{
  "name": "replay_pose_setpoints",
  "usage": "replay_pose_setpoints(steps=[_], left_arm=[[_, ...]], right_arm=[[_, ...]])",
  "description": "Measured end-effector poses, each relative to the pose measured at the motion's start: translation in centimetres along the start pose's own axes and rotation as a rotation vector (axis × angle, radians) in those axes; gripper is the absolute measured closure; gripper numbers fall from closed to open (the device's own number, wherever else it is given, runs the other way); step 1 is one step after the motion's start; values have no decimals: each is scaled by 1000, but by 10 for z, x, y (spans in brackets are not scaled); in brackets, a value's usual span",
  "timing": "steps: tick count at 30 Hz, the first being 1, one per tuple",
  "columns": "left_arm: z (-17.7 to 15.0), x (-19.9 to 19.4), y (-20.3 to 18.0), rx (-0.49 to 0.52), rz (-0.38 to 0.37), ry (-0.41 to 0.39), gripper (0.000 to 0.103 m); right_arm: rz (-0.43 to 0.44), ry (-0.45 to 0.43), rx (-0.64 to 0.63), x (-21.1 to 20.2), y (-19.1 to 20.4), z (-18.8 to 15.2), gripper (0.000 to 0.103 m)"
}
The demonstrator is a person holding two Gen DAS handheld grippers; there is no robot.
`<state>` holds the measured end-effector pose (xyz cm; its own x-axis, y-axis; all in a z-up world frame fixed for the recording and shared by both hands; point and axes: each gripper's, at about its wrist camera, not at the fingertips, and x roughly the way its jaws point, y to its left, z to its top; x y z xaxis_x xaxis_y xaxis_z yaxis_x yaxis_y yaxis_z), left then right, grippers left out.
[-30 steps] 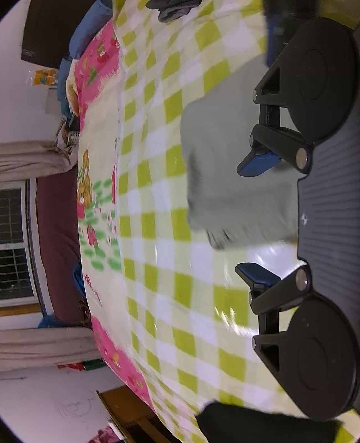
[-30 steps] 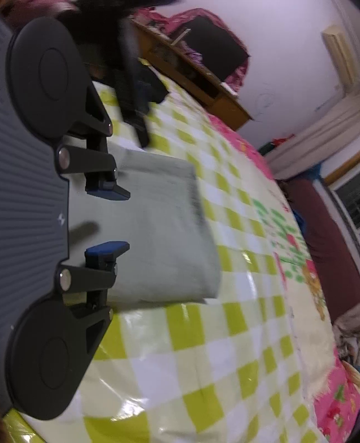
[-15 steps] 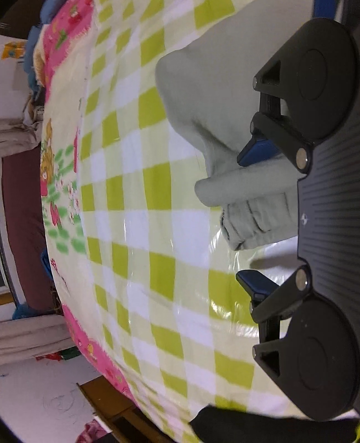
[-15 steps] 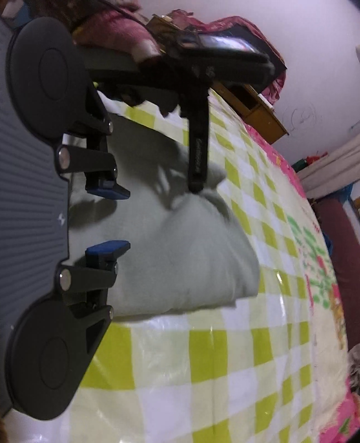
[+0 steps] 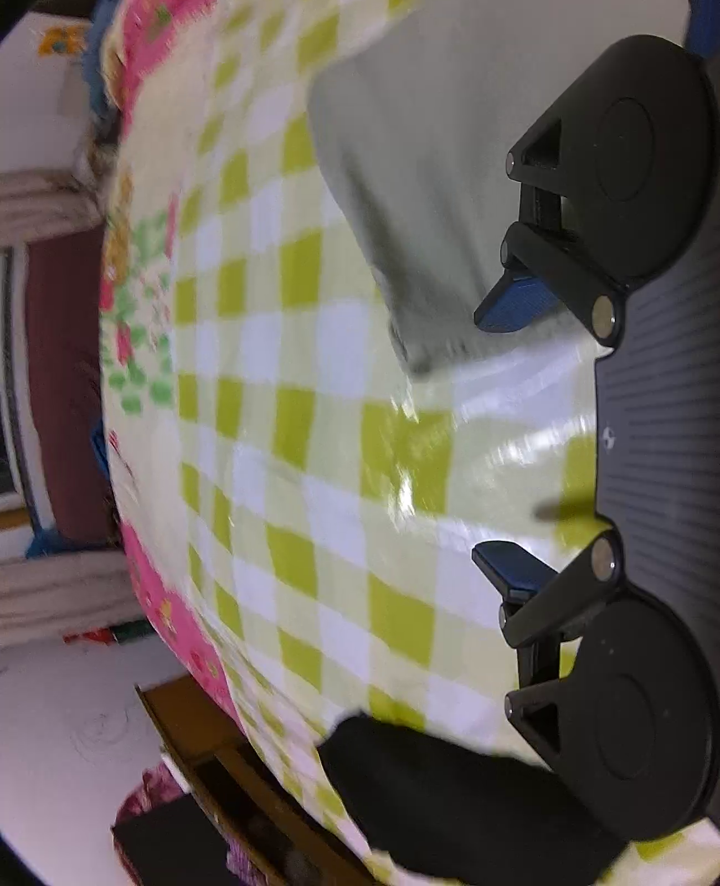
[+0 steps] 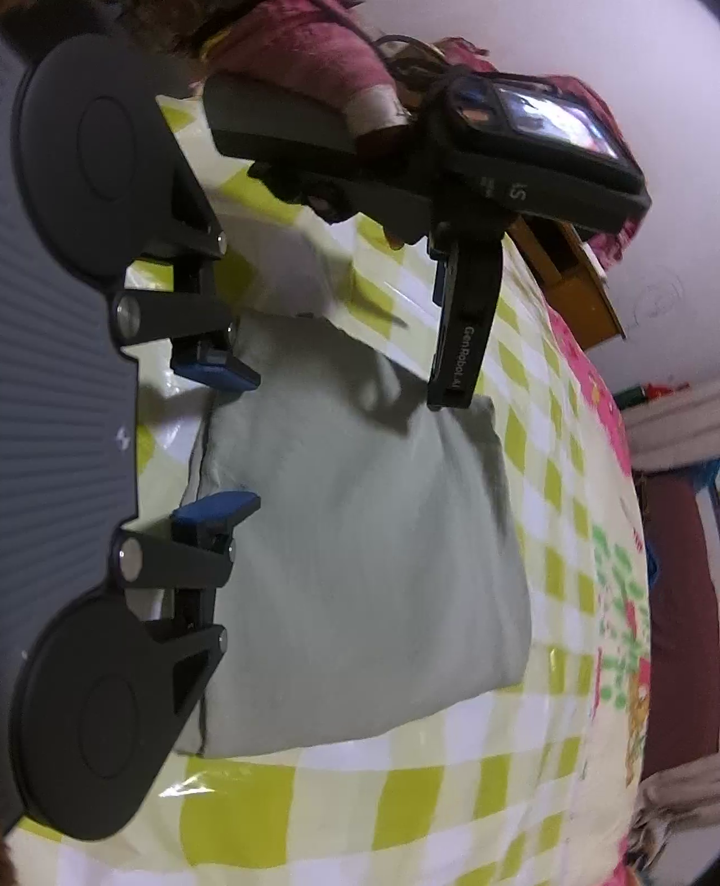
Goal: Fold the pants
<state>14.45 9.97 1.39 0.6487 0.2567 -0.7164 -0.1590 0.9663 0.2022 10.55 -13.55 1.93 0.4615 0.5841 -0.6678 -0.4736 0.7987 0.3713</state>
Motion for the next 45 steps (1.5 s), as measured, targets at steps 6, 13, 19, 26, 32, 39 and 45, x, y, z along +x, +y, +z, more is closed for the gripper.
replay_pose_setpoints(steps=[6,13,19,26,32,39,45], left_arm=[[-11,-21,7,-34,-1,-32,8],[-44,-44,-6,10,-51,-22,8],[-58,-53,-8,-3,-65,-21,8],[-64,-66,-4,-40,-101,-26,8],[-69,-75,-7,-26,-98,-41,8],[-72,-82,-12,-12,-84,-51,8],[-73,-86,-18,12,-72,-60,8]], right_arm=[[30,-51,78,-14,-10,7,60],[15,-18,66,-5,-10,3,60],[-8,-82,118,-27,-14,1,59],[-52,-115,149,-35,-15,-2,59],[-65,-123,149,-36,-13,-5,59],[-66,-125,152,-37,-15,-6,59],[-62,-123,159,-37,-16,-7,59]])
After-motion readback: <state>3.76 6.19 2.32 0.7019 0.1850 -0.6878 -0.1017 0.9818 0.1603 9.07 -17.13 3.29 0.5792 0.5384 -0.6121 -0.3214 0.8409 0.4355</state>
